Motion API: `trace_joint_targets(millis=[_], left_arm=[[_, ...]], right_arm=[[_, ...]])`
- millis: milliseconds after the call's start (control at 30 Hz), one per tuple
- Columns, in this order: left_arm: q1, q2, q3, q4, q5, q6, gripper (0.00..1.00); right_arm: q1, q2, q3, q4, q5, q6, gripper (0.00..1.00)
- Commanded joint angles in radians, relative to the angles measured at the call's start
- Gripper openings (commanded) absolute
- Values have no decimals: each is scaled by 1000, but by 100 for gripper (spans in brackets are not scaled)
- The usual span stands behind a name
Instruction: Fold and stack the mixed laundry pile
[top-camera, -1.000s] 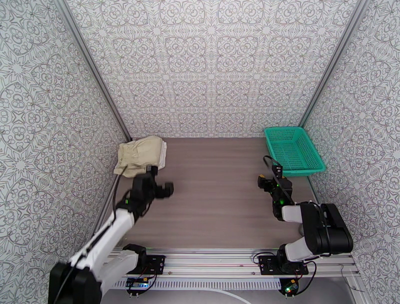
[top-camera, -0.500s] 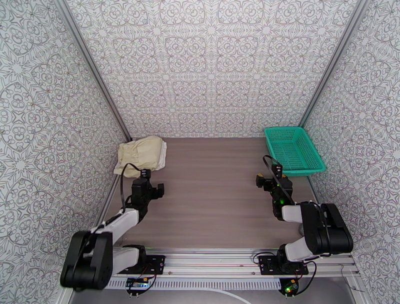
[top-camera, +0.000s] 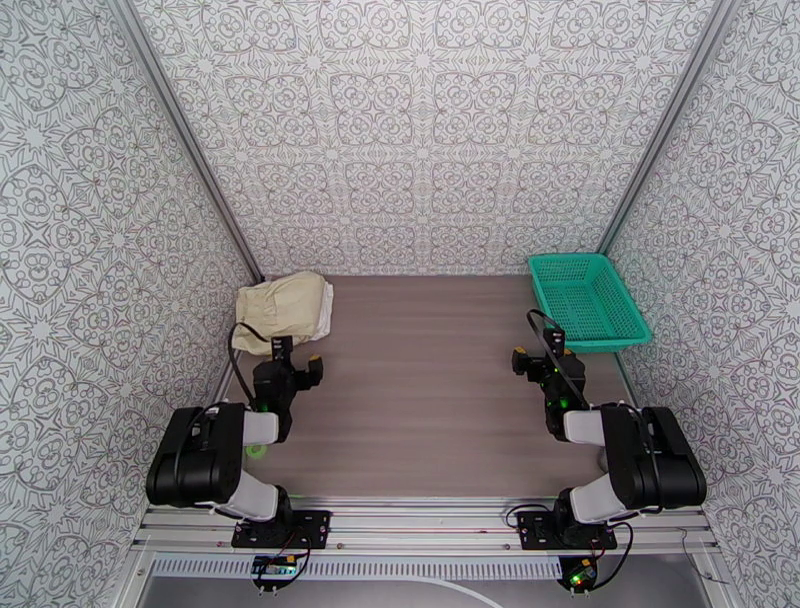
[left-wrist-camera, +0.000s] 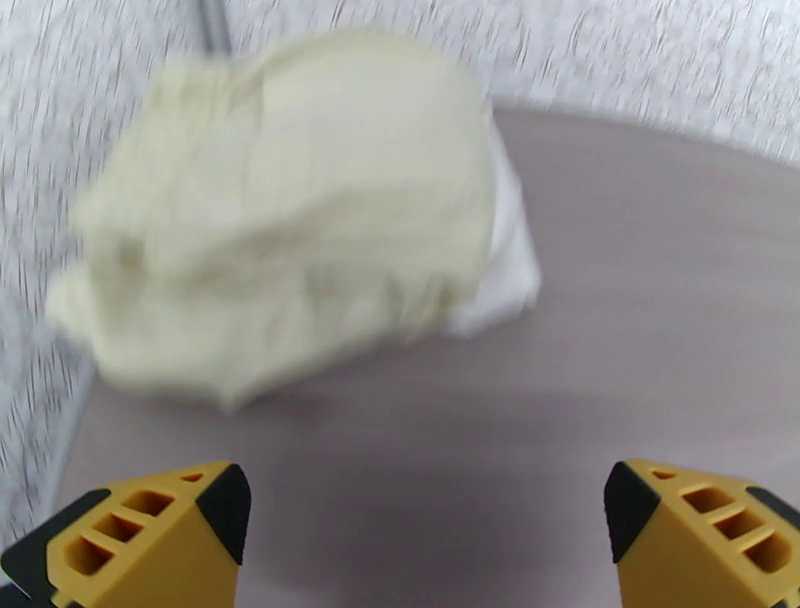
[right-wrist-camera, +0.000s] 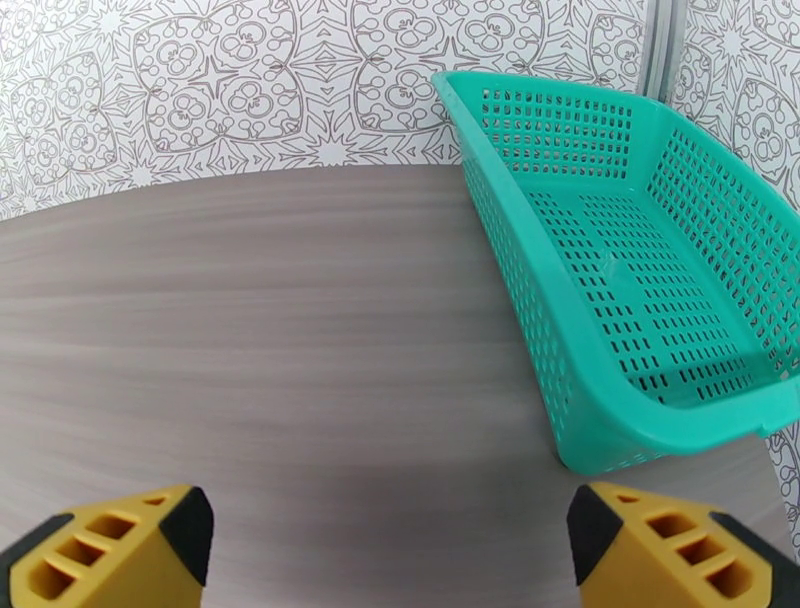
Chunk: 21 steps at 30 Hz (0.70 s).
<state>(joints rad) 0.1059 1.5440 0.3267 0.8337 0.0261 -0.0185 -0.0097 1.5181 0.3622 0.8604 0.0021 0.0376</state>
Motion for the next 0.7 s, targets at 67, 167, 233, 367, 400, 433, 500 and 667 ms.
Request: trace_joint_targets(millis=[67, 167, 233, 367, 400, 433, 500, 667], left_arm=[[-17, -7, 67, 24, -26, 0, 99], [-21, -4, 65, 34, -34, 4, 99], [-25, -3, 64, 37, -42, 8, 99], [-42, -1, 65, 39, -77, 19, 99], [-40, -1, 65, 38, -75, 19, 100], [-38, -1, 66, 36, -74, 17, 99], [-28, -1, 67, 35, -54, 8, 100], [-29, -2, 66, 36, -56, 10, 99]], right_arm=[[-5, -5, 19, 14, -13, 0, 99], [-5, -4, 19, 15, -13, 1, 99], [-5, -4, 20, 15, -12, 1, 99], [-4, -1, 27, 3, -12, -2, 99], [-2, 2, 35, -11, -8, -5, 99], [3, 6, 43, -24, -2, -8, 99], [3, 9, 46, -24, -2, -7, 99], [4, -4, 29, -5, -5, -8, 99]])
